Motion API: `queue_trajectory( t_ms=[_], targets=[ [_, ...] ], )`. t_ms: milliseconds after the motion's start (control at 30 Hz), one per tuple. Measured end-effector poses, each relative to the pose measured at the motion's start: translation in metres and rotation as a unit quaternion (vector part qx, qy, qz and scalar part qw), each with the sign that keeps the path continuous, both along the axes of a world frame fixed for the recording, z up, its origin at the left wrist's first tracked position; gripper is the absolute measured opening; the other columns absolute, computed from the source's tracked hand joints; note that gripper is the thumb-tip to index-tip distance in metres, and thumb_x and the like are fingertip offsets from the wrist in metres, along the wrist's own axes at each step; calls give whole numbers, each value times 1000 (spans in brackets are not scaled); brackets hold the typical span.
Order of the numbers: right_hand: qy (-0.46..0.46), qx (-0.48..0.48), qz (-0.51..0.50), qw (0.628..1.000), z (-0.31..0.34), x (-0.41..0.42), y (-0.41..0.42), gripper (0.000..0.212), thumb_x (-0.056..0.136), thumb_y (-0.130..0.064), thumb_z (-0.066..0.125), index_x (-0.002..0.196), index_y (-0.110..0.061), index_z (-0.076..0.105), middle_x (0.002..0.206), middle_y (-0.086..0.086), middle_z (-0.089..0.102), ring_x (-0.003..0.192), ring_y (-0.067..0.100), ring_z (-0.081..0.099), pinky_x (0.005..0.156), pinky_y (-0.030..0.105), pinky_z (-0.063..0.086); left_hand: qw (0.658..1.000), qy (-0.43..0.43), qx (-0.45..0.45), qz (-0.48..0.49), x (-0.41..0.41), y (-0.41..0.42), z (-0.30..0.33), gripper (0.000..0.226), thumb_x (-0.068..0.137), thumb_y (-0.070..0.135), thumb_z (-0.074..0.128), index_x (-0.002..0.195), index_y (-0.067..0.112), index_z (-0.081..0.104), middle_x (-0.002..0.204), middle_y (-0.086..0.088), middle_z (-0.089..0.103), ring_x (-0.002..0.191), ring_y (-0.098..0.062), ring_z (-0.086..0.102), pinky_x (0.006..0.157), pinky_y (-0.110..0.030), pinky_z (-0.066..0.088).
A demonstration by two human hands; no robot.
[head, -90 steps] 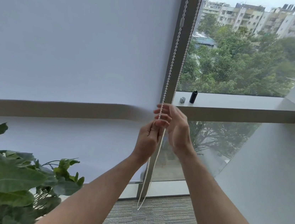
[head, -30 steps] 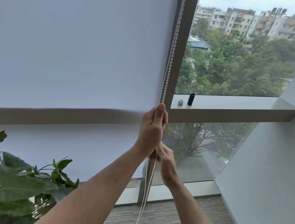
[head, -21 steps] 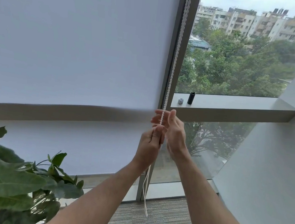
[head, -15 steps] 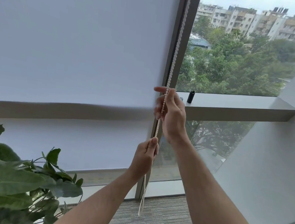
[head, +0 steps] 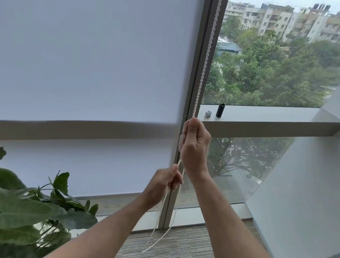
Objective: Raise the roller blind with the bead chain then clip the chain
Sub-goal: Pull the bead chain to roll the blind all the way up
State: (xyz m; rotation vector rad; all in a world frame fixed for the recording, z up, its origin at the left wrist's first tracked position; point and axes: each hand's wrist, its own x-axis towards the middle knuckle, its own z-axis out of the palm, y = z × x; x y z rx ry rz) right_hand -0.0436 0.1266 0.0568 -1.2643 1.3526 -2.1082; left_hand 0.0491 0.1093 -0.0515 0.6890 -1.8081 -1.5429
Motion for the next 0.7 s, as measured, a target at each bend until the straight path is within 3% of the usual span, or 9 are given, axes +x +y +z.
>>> queue_trajectory(
  t_ms=[100,267,433,567,700],
  targets=[
    [35,28,-30,999,-22,5,4,38,104,-24,37,67,-22,45,56,-8,40,47,10,35,47,27,30,1000,-20,3,15,9,-19,6,62,98,49,27,90,10,75,89,-11,74,85,-28,66,79,-42,49],
    [25,60,-27,998,-57,12,13,40,103,-26,39,65,-34,49,54,-13,46,49,5,41,50,24,35,995,50,5,83,10,-35,45,59,99,46,31,103,3,72,102,-18,73,97,-35,67,82,-51,50],
    [28,56,-15,998,-62,19,11,38,100,-33,39,66,-41,52,54,-14,44,49,14,35,46,34,31,984,166,-7,57,-3,-25,112,47,100,42,31,106,12,67,94,-14,69,89,-30,65,81,-46,50],
    [18,77,-1,997,-76,19,11,38,100,-38,38,63,-35,47,53,-15,40,48,15,32,48,33,28,968,249,-13,0,-16,-16,154,46,103,39,29,109,9,63,76,-8,60,65,-24,57,60,-35,48],
    [34,99,5,995,-95,18,20,38,99,-29,38,62,-34,44,53,-12,38,50,13,32,48,32,27,970,241,5,19,-27,-7,154,43,106,32,32,75,16,58,52,10,33,41,-7,26,39,-18,26]
  ],
)
